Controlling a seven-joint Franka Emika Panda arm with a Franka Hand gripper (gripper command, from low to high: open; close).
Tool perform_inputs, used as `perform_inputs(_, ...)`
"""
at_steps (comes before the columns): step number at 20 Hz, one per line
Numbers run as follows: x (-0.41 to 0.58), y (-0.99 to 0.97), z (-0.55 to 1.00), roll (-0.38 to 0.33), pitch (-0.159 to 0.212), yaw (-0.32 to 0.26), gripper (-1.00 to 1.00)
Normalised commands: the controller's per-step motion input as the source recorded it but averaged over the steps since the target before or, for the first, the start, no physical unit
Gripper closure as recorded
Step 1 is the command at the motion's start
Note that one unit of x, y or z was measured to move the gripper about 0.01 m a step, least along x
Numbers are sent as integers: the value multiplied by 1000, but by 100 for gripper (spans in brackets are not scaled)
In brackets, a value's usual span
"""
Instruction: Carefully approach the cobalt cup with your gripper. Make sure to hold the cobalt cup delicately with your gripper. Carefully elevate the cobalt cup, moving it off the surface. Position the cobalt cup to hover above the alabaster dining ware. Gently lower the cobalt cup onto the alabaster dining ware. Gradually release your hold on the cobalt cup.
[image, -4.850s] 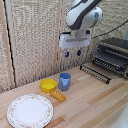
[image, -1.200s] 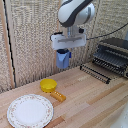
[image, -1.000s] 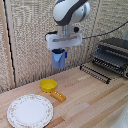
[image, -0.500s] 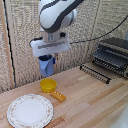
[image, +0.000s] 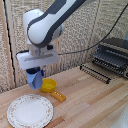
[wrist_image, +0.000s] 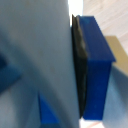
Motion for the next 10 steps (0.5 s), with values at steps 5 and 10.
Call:
perform_inputs(5, 73, 475, -376, -4, 0, 27, 100)
perform_inputs(10, 36, 306, -375, -4, 12, 34, 100)
